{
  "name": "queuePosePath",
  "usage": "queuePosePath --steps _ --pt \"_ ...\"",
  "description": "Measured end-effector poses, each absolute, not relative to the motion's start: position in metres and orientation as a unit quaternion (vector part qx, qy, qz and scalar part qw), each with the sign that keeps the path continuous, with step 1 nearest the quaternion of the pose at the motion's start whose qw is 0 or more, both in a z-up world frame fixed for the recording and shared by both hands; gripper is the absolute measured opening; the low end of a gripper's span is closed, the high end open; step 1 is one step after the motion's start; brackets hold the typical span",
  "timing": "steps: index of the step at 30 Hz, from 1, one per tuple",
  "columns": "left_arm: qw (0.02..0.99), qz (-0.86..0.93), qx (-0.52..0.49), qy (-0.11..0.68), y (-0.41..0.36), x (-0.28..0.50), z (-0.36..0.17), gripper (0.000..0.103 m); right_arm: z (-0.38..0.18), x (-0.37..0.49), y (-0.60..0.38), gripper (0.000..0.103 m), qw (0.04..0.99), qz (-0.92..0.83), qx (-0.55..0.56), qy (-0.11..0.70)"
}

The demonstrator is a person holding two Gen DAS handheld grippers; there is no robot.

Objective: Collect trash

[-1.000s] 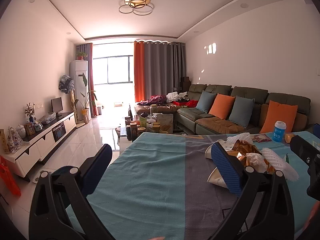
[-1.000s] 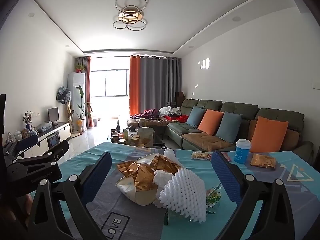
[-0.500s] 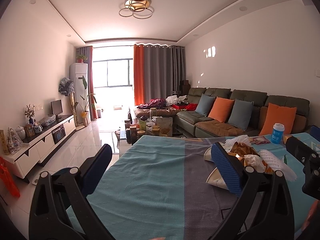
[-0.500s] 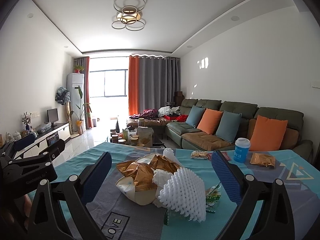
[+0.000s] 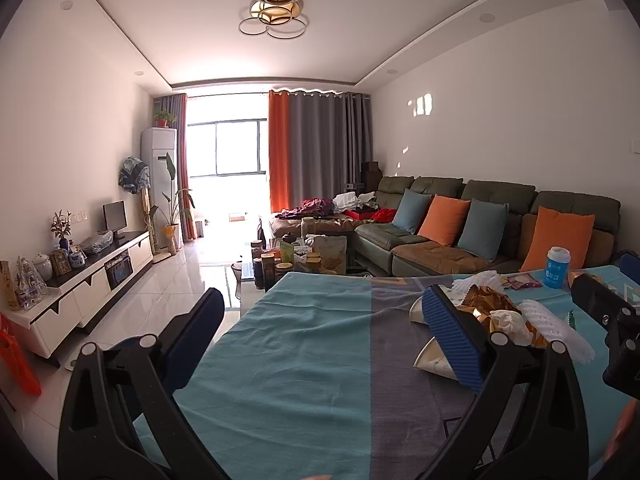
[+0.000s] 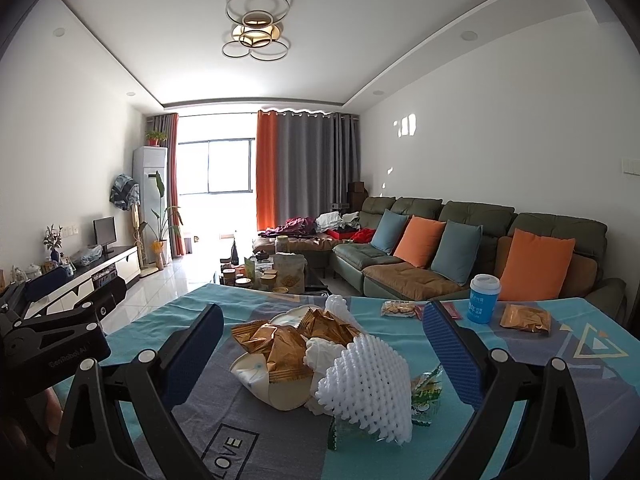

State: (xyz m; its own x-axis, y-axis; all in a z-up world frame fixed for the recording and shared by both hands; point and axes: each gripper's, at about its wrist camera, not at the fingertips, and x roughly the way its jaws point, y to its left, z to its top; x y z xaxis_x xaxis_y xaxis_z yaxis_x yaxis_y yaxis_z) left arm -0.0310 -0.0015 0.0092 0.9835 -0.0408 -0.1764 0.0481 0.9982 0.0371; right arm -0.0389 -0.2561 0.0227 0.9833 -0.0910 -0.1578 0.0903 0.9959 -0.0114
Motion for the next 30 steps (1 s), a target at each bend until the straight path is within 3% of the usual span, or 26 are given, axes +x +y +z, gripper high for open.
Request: queuePosePath --steps 30 --pt "0.996 -0.026 0.019 0.088 0.0006 -0.0323 0.0080 0.097 0.0195 -0.0386 -0.2570 0.096 0.995 -0.045 0.003 0.088"
